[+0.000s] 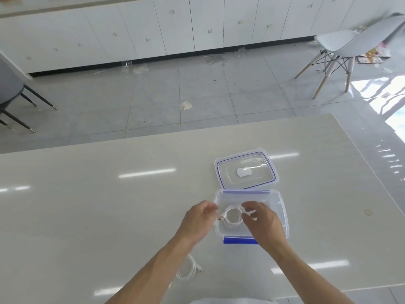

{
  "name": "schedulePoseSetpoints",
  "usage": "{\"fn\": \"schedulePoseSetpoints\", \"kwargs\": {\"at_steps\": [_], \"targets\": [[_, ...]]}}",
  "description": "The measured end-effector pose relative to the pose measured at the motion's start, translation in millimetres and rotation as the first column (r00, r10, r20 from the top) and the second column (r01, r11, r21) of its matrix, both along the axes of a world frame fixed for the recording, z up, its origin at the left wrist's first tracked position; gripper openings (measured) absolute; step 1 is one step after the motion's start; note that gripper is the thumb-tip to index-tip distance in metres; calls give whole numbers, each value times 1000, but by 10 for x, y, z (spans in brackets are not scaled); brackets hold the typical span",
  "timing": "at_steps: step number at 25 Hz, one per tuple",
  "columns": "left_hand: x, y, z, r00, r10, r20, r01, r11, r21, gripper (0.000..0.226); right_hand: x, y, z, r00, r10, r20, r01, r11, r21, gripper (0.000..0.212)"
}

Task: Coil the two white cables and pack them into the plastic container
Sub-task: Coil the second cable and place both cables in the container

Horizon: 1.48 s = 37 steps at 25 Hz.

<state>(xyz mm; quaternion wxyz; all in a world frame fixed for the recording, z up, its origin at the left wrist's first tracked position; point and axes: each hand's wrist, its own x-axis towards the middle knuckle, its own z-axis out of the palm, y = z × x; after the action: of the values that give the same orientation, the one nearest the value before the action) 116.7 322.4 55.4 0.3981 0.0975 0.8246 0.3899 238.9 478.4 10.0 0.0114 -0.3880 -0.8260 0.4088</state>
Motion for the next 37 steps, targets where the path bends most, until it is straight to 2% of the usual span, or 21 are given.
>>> {"fn": "schedulePoseSetpoints", "kwargs": {"at_steps": [4, 7, 11, 17, 19, 23, 29, 34, 37], "targets": [[-130, -671, -105, 1000, -30, 4, 30, 1000, 4, 15, 137, -463, 170, 999, 29, -33, -28, 999, 31, 14], [-196, -1128, -260, 992, -117, -46, 114, 991, -64, 18, 215, -849, 149, 991, 116, 59, -118, 993, 25, 10], [-239, -1546, -482, 955, -282, -91, 265, 951, -160, 24, 271, -1277, -44, 941, 261, 216, -263, 965, -19, 23], [-206, -1494, -723, 795, -551, -253, 492, 831, -261, 39, 99, -1616, -299, 920, 231, 317, -245, 970, 4, 51], [-177, -1404, -813, 726, -625, -286, 553, 778, -298, 42, 40, -1696, -371, 916, 207, 343, -230, 973, 27, 51], [-166, -1323, -940, 611, -717, -336, 607, 697, -382, 34, 6, -1796, -490, 922, 162, 351, -202, 976, 80, 36], [-178, -1300, -1035, 642, -682, -350, 590, 731, -342, 23, -58, -1857, -572, 943, 119, 312, -147, 987, 70, 22], [-236, -1336, -1017, 661, -675, -328, 612, 738, -286, 20, -119, -1844, -598, 949, 89, 302, -92, 996, -4, 18], [-285, -1384, -959, 738, -625, -252, 597, 780, -187, 16, -119, -1796, -545, 962, 27, 272, 6, 993, -120, 12]]}}
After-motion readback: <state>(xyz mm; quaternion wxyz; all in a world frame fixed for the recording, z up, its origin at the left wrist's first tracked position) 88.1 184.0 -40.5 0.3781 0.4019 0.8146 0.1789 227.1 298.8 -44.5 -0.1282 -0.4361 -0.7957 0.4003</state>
